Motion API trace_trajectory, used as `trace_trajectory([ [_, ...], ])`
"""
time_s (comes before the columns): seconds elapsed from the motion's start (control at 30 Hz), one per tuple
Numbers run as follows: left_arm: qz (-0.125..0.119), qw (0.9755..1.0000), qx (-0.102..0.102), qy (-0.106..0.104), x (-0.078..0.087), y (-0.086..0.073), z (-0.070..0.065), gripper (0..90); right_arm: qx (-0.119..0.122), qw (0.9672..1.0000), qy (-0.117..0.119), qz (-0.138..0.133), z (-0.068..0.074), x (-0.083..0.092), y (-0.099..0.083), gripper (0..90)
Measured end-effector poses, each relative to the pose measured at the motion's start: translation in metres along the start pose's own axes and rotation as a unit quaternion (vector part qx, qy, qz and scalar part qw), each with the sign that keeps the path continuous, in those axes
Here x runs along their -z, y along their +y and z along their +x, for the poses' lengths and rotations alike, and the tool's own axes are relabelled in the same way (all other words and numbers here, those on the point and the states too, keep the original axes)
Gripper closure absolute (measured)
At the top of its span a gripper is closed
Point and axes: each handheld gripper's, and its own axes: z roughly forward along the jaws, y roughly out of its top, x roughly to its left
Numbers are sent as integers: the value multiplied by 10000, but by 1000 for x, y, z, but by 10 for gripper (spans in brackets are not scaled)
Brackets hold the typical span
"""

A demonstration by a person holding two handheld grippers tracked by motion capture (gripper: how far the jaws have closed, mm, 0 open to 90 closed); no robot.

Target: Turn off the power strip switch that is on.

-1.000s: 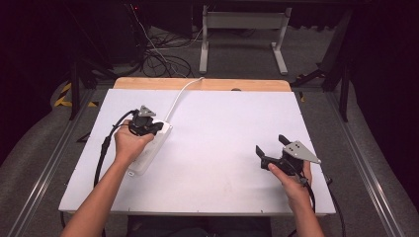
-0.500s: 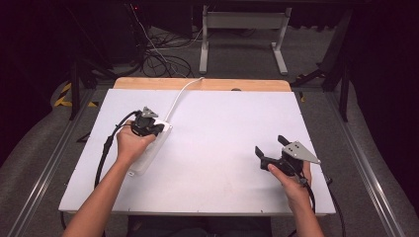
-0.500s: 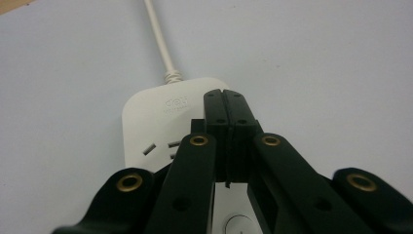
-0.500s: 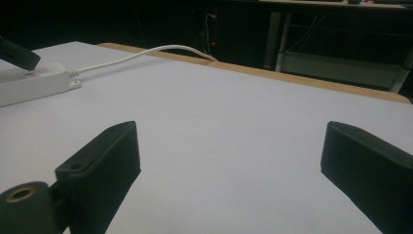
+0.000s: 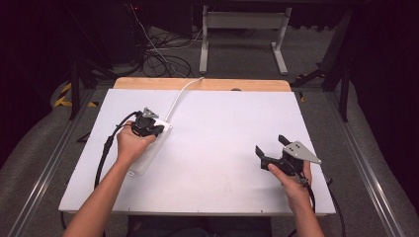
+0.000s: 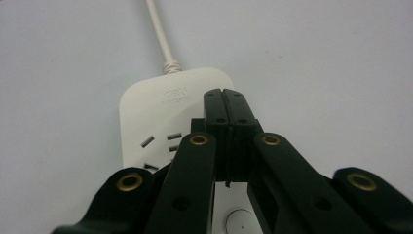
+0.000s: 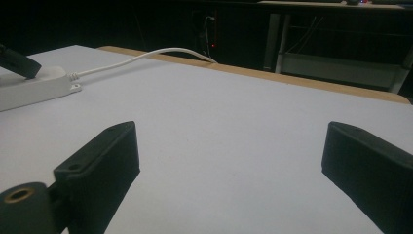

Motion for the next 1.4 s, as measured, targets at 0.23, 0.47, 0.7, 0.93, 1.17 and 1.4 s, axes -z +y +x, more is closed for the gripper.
trace_trajectory([
  [0.23,17,10000,10,12,-1,-1,0,900,-16,10000,-13,1,-1,1,0,75],
  [0.47,-18,9999,120,-17,-1,-3,2,900,-25,10000,-26,-20,-1,2,1,75],
  [0.7,-1,9999,129,70,-1,-2,0,900,-63,10000,-37,-34,-1,3,1,75],
  [0.93,23,9997,241,40,-1,-3,0,900,-60,10000,-39,-41,-1,3,1,75],
  [1.17,18,9997,254,43,-1,-3,0,900,-54,10000,-42,-50,-1,3,2,74],
  [1.4,21,9997,253,43,-1,-3,-1,900,-51,10000,-44,-45,-1,3,2,74],
])
